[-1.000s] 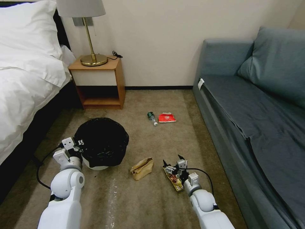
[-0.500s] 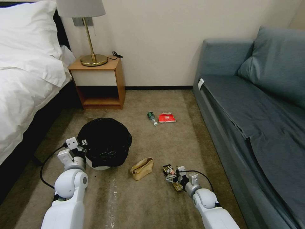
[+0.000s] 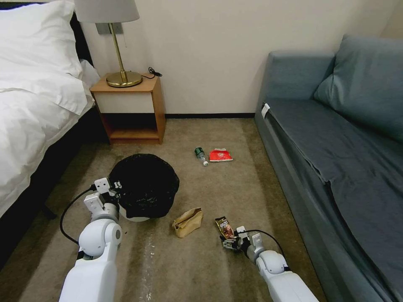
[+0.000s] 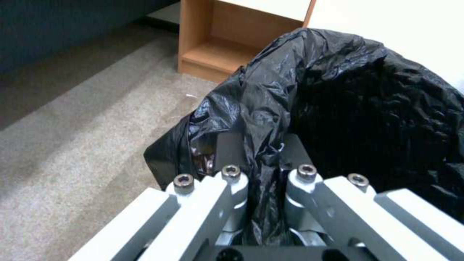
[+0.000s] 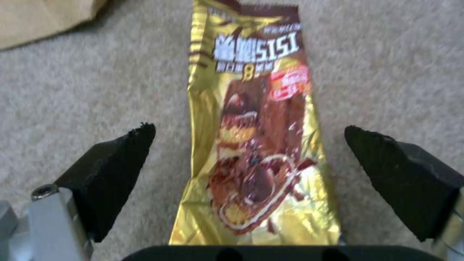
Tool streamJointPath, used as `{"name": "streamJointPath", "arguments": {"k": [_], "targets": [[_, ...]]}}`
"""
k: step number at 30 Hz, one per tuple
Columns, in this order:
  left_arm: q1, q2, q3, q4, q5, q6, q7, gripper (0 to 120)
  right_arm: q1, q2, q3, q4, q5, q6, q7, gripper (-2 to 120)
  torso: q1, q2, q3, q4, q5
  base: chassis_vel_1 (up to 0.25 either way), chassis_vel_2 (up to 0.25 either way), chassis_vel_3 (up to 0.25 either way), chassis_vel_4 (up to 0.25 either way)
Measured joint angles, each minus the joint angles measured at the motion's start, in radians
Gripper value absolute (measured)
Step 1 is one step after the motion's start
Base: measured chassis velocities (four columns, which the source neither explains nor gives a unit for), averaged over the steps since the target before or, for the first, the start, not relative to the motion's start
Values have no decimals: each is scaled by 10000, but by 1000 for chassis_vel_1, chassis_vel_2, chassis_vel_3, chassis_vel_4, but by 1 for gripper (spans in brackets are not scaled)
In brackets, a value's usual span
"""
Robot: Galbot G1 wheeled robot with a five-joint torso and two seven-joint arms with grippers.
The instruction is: Pick up the trash bin, then pick up the garbage on the floor and place it into the trash bin.
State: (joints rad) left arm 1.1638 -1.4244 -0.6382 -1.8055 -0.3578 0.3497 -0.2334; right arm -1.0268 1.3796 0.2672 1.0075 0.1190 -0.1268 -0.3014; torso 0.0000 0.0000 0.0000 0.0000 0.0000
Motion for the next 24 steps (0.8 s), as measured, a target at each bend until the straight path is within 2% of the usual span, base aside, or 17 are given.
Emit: {"name": "streamJointPath", "arguments": {"k": [7, 9, 11, 13, 15, 18, 20, 21, 23, 24], "targets": [[31, 9, 140, -248, 31, 23, -3, 4, -12, 126, 63, -386, -156, 433, -156, 100, 0, 0, -1, 0, -2, 0, 0, 0, 0], [31, 33, 147, -323, 28, 34, -1, 4, -20, 154, 90, -459, -165, 563, -155, 96, 0, 0, -1, -4, -4, 0, 0, 0, 0], [24, 97, 151, -419, 17, 64, 0, 4, -24, 216, 142, -566, -193, 762, -151, 85, 0, 2, -1, -5, -10, 0, 0, 0, 0], [22, 103, 151, -423, 16, 66, -1, 4, -24, 226, 146, -573, -193, 781, -140, 83, 0, 2, -1, -5, -12, 0, 0, 0, 0], [16, 111, 154, -424, 1, 69, 1, 4, -28, 278, 168, -581, -191, 845, -103, 71, 0, 2, -2, -6, -2, 0, 0, 0, 0], [16, 111, 154, -424, -1, 70, 2, 4, -27, 280, 172, -581, -191, 855, -98, 68, 0, 3, -1, -5, -4, 0, 0, 0, 0], [8, 109, 157, -354, -22, 69, 8, 4, -29, 308, 185, -569, -174, 925, -72, 54, 0, 2, -1, 1, -1, 0, 0, 0, 0], [8, 109, 157, -354, -22, 69, 8, 4, -29, 308, 185, -569, -174, 925, -72, 54, 0, 2, -1, 1, -1, 0, 0, 0, 0], [-20, 98, 120, -262, -51, 70, 12, 4, -25, 344, 203, -581, -164, 956, -73, 43, 0, 2, 0, 2, 3, 0, 0, 0, 0], [-20, 98, 120, -262, -51, 70, 12, 4, -25, 344, 203, -581, -164, 956, -73, 43, 0, 2, 0, 2, 3, 0, 0, 0, 0]]}}
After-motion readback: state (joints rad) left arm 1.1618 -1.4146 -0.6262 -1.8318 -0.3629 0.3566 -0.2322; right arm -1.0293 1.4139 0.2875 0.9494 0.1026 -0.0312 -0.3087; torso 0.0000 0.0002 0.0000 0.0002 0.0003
